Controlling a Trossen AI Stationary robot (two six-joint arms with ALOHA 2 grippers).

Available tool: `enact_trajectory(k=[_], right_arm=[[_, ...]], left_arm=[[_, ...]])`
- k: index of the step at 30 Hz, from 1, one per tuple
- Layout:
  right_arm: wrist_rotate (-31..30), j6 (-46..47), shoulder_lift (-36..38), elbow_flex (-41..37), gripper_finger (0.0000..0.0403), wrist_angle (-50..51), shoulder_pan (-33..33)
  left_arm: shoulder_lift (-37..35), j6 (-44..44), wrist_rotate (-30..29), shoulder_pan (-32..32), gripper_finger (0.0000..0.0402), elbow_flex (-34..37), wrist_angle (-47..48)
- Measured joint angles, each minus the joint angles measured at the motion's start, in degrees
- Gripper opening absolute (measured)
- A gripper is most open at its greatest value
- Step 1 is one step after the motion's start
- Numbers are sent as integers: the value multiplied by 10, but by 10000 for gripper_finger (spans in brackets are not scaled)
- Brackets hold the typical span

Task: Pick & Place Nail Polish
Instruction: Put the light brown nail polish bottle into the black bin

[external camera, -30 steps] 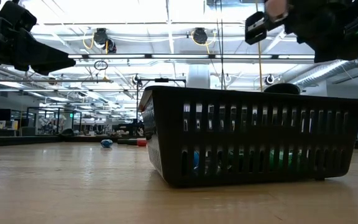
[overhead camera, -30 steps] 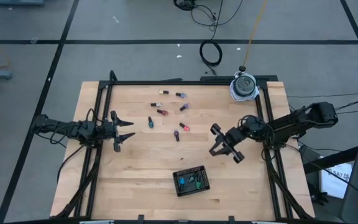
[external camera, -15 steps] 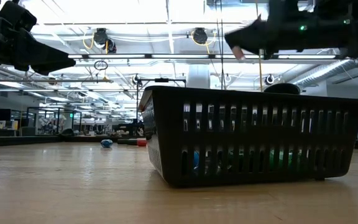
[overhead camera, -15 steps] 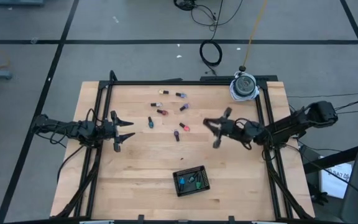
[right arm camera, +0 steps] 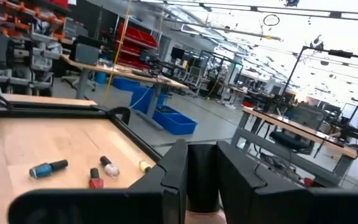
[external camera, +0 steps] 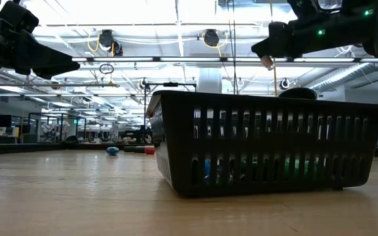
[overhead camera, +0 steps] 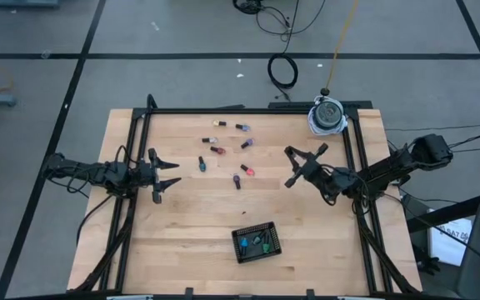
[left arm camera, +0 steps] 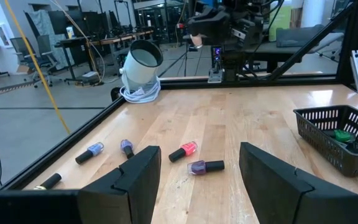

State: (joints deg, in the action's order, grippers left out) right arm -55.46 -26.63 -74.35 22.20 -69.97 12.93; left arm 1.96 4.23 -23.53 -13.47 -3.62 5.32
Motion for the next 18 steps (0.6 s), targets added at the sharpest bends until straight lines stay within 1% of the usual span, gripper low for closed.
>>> enact_trajectory(k=[4,5,10,18], right_arm=[[3,6,0,0,49,-1,0],[11,10,0,0,49,-1,-1],[89,39,0,0,49,-1,0],[98,51,0,0,49,-1,0]], left_arm=[[0,0,0,0,214,0,0],[0,0,0,0,214,0,0],[0,0,0,0,214,0,0],[0,0,0,0,214,0,0]])
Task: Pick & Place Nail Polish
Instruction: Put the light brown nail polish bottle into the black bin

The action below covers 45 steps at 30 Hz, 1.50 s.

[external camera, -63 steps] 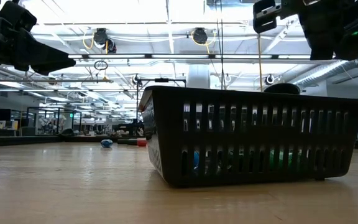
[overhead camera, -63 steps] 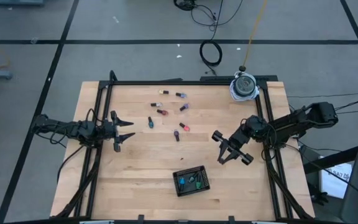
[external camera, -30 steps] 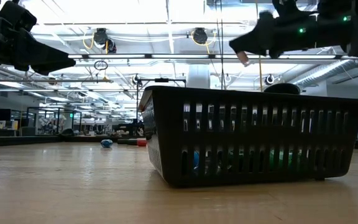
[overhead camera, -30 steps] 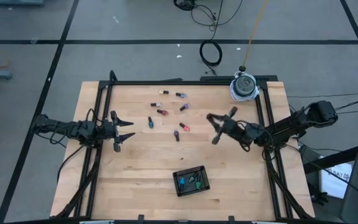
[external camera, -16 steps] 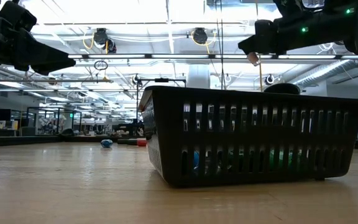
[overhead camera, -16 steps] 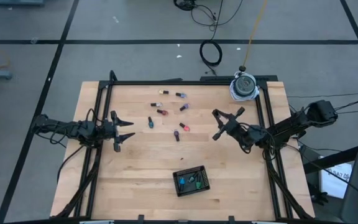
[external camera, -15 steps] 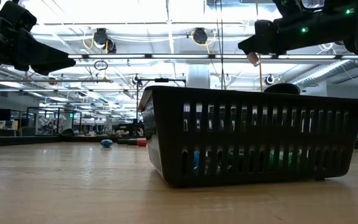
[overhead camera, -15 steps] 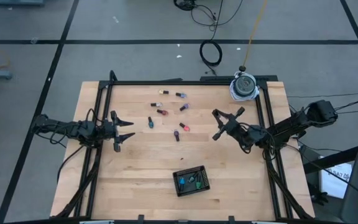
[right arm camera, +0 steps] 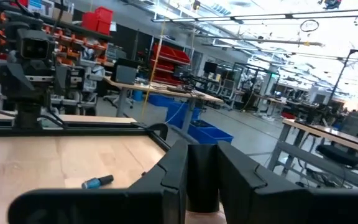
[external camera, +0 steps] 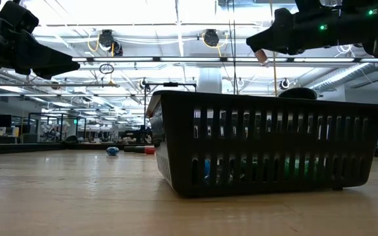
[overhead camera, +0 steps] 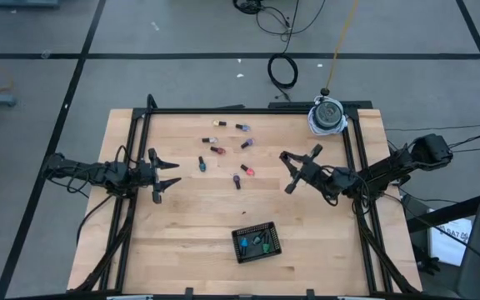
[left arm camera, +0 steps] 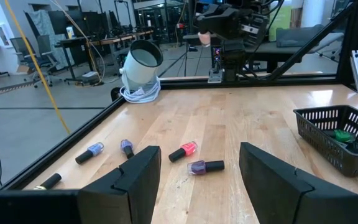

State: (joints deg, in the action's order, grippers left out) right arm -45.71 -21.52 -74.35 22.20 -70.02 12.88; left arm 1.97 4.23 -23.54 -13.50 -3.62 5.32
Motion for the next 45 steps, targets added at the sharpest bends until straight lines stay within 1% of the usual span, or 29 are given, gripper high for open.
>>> enact_trajectory(k=[8,17,24,34,40,45], right_arm=[[25,12,0,0,49,1,0],[26,9,0,0,49,0,-12],[97,34,0,0,49,4,-24],[104,61,0,0,49,32,-24],[144,75,0,0,49,30,-24],[145,89,0,0,49,31,-24]], left_arm=[[0,0,0,0,214,0,0],[0,0,0,0,214,0,0],[0,0,0,0,214,0,0],[0,0,0,0,214,0,0],[0,0,0,0,214,0,0],[0,0,0,0,214,0,0]])
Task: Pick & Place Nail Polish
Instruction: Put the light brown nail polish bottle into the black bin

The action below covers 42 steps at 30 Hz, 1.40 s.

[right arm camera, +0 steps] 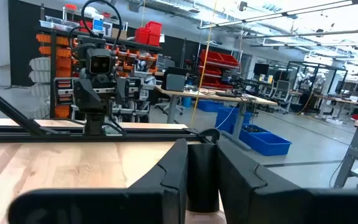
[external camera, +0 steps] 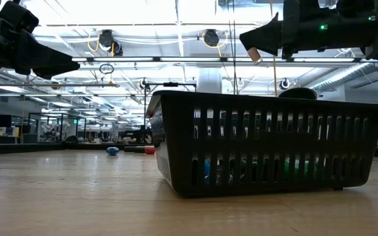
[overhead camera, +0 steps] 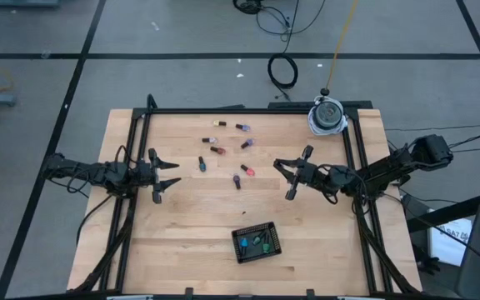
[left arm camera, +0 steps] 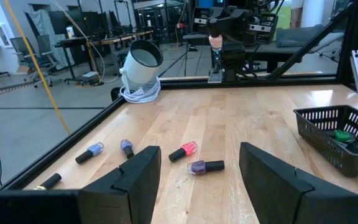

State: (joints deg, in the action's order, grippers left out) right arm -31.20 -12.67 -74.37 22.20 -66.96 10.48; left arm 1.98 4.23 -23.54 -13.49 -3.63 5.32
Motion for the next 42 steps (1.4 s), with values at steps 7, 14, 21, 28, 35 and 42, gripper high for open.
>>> enact_trajectory(k=[7,14,21,28,35,42], right_arm=[[7,16,0,0,49,9,0],[87,47,1,0,49,4,-9],[196,108,6,0,49,3,-34],[312,123,6,0,49,4,-45],[422,140,6,0,49,-33,-46],[481,172,5,0,49,-53,-48]], left_arm=[[0,0,0,0,214,0,0],[0,0,0,0,214,0,0],[0,0,0,0,214,0,0],[0,0,0,0,214,0,0],[0,0,0,0,214,0,0],[0,0,0,0,214,0,0]])
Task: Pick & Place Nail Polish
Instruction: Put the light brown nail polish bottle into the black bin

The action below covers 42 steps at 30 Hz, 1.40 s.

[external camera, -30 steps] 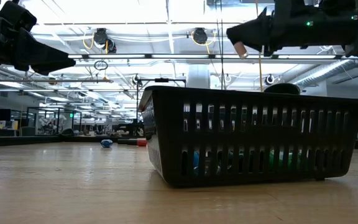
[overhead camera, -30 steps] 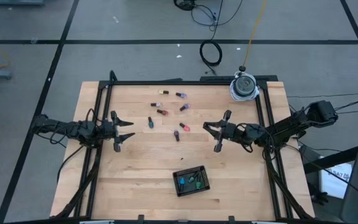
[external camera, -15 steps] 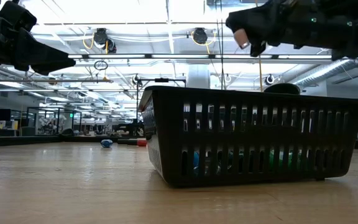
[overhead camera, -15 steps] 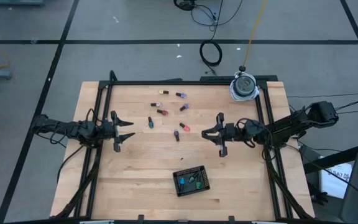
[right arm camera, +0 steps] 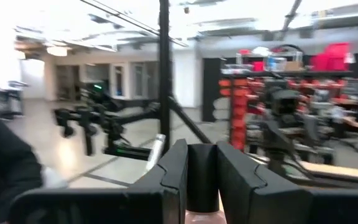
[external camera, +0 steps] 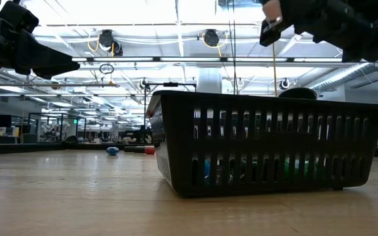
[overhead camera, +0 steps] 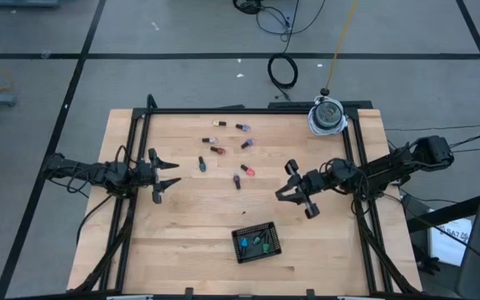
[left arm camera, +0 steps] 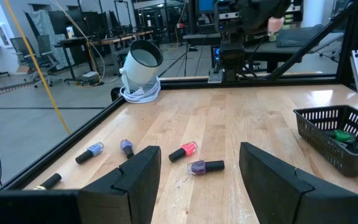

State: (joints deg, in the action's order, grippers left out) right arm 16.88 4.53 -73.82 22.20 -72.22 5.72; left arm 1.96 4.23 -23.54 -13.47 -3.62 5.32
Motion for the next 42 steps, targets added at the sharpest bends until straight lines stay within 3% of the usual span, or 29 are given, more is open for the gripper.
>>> enact_trajectory(k=[8,15,24,36,39,42], right_arm=[[137,64,0,0,49,-57,-4],[167,69,0,0,49,-64,-4],[313,145,1,0,49,-99,-4],[274,122,1,10,49,-56,8],[234,101,1,47,49,43,38],[173,47,-2,105,49,214,81]], left_arm=[[0,0,0,0,214,0,0],[0,0,0,0,214,0,0],[0,0,0,0,214,0,0],[0,0,0,0,214,0,0],[0,0,0,0,214,0,0],[0,0,0,0,214,0,0]])
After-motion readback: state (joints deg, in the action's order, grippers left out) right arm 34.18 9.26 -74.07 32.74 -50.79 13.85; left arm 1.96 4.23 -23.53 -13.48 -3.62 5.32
